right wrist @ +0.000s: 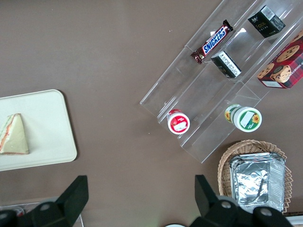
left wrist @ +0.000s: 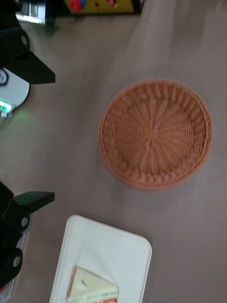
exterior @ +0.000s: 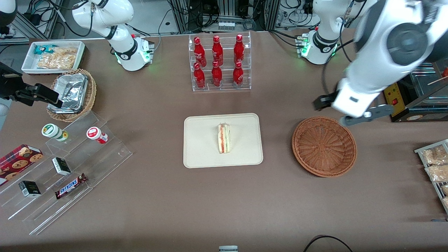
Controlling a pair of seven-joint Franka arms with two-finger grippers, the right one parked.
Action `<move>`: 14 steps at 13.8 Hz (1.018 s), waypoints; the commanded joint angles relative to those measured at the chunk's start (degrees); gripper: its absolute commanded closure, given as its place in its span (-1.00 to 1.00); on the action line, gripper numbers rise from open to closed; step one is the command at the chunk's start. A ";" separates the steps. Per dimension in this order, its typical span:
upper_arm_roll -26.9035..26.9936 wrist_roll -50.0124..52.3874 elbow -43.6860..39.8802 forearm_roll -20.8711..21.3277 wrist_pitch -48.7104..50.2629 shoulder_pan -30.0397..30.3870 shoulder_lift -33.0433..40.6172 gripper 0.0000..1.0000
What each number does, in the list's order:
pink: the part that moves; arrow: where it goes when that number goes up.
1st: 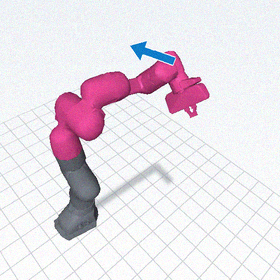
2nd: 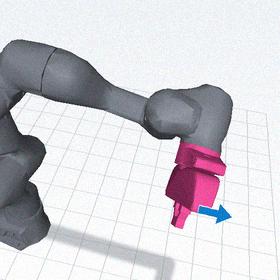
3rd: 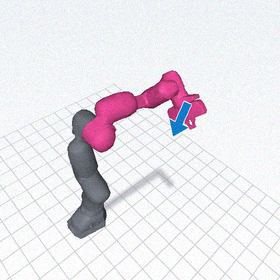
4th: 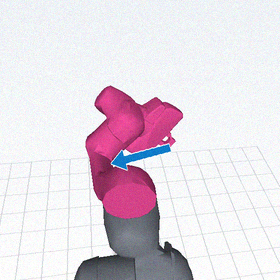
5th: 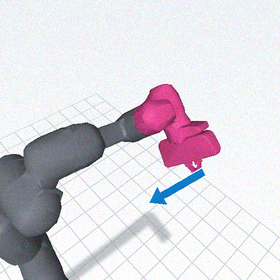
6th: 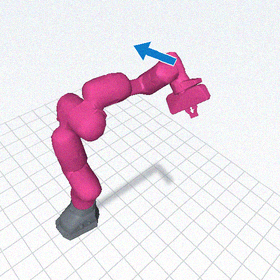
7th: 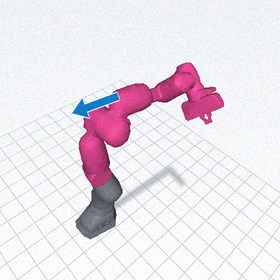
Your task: Place sandwich from basket to tray
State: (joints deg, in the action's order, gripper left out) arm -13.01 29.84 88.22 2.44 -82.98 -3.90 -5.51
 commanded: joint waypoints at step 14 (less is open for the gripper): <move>4.66 -24.91 3.63 -0.34 0.28 9.61 7.36 -1.00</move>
State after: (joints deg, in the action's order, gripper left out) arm -7.73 5.98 95.13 2.01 -82.84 5.39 4.33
